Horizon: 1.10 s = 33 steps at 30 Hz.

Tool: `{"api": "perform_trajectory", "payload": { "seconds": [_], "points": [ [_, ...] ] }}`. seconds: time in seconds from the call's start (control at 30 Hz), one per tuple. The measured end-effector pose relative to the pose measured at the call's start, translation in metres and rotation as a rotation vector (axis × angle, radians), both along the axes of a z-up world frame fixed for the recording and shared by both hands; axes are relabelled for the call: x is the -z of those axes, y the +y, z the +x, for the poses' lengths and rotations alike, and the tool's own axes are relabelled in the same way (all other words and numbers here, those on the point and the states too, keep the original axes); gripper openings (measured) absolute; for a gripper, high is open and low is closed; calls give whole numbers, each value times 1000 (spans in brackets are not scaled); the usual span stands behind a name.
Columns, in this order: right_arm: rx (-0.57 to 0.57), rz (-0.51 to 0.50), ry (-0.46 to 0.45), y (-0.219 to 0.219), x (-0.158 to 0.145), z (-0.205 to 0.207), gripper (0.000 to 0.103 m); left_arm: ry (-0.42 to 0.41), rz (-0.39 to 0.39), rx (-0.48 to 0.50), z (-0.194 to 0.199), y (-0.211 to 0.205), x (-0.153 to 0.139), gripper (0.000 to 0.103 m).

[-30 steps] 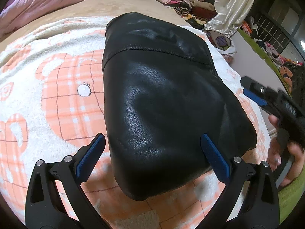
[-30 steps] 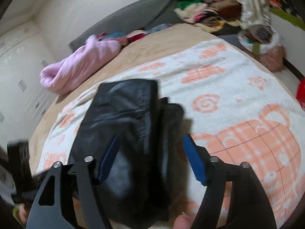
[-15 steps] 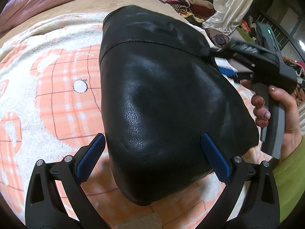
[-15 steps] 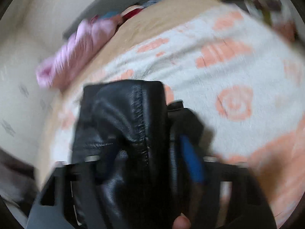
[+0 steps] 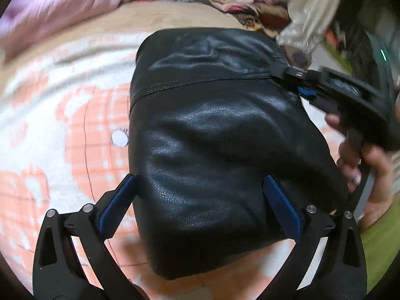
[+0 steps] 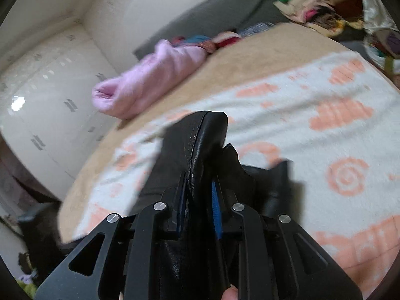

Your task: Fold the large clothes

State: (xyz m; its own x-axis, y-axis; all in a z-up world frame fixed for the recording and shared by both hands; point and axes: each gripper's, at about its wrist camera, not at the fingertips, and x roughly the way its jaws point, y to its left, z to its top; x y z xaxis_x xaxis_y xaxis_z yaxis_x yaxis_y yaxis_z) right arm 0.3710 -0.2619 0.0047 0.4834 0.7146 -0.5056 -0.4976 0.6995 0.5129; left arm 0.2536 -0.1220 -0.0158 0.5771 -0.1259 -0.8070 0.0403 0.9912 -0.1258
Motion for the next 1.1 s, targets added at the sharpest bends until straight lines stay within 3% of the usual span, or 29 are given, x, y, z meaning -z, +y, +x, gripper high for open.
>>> {"api": "perform_trajectory", "payload": {
  "seconds": [0.1, 0.2, 0.27, 0.37, 0.5, 0.57, 0.63, 0.77, 0.87, 1.1],
  "points": [
    [38, -5, 54, -14, 23, 7, 20, -37, 126, 37, -5, -27, 5, 94],
    [80, -129, 41, -17, 35, 4, 34, -59, 131, 47, -9, -32, 8, 94],
    [107, -144, 63, -15, 40, 2, 35, -67, 129, 53, -11, -33, 9, 94],
    [138, -151, 53, -18, 25, -11, 46, -73, 98, 50, -8, -22, 9, 94],
    [118, -129, -54, -30, -19, -55, 47, -73, 63, 55, -11, -13, 9, 93],
    [62, -86, -55, -32, -23, -71, 43, -82, 62, 59, -13, -11, 9, 93],
    [12, -86, -34, -30, -19, -86, 31, -86, 64, 64, -14, -12, 10, 93],
    [-5, -200, 28, -22, 6, -100, 24, -89, 52, 68, -14, -12, 9, 93],
    [8, -260, 86, -17, 26, -99, 24, -91, 44, 79, -17, -10, 10, 93],
    [45, -331, 92, -6, 49, -97, 24, -90, 46, 87, -21, -11, 9, 93]
  ]
}}
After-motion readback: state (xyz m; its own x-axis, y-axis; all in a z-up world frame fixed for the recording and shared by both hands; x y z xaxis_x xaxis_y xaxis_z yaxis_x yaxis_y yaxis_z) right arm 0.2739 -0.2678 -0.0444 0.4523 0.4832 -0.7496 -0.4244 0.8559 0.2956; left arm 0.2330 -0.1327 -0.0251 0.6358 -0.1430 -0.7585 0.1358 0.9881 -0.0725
